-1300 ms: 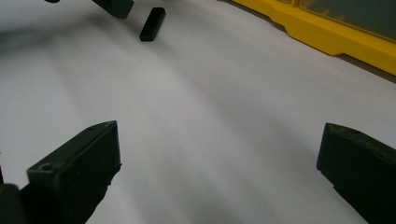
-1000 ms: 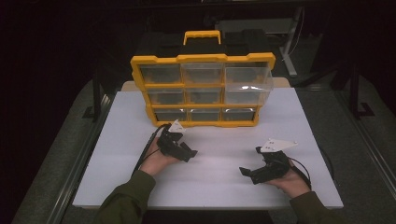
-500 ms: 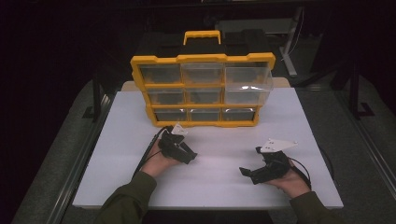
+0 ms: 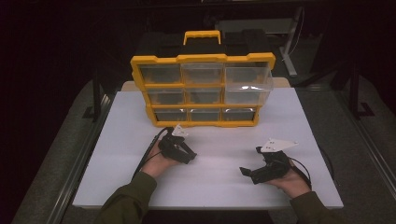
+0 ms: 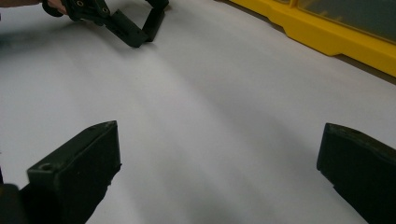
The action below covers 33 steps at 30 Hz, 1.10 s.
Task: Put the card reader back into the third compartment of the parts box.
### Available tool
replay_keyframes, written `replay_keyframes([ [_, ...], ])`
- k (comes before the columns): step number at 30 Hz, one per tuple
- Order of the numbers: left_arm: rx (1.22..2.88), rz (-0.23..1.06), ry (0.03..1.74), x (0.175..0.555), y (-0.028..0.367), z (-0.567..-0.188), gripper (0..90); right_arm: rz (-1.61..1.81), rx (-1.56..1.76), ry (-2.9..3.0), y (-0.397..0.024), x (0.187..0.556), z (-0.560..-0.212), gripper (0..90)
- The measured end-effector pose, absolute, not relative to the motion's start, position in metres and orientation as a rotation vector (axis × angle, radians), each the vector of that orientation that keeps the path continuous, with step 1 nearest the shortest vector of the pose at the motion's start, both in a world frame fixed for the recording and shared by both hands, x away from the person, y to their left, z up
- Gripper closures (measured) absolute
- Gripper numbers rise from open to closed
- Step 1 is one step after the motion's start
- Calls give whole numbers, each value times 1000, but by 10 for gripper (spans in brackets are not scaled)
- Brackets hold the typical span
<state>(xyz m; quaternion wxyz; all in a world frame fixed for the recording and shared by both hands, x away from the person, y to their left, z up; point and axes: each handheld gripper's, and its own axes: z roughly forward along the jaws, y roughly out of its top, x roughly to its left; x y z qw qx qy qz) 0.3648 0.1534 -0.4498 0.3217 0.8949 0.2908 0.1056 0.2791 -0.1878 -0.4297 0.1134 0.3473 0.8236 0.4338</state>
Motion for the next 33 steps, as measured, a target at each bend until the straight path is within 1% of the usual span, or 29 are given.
replay_keyframes([
  [8, 2351, 274, 764, 365, 155, -448, 212, 1272, 1019, 2417, -188, 279, -430, 0],
  [15, 2347, 277, 770, 364, 156, -448, 239, 1270, 1021, 2419, -187, 279, -430, 0],
  [20, 2340, 273, 770, 365, 159, -447, 298, 1271, 1025, 2419, -187, 279, -430, 0],
  [33, 2347, 263, 760, 365, 159, -446, 303, 1275, 1028, 2419, -188, 280, -430, 0],
])
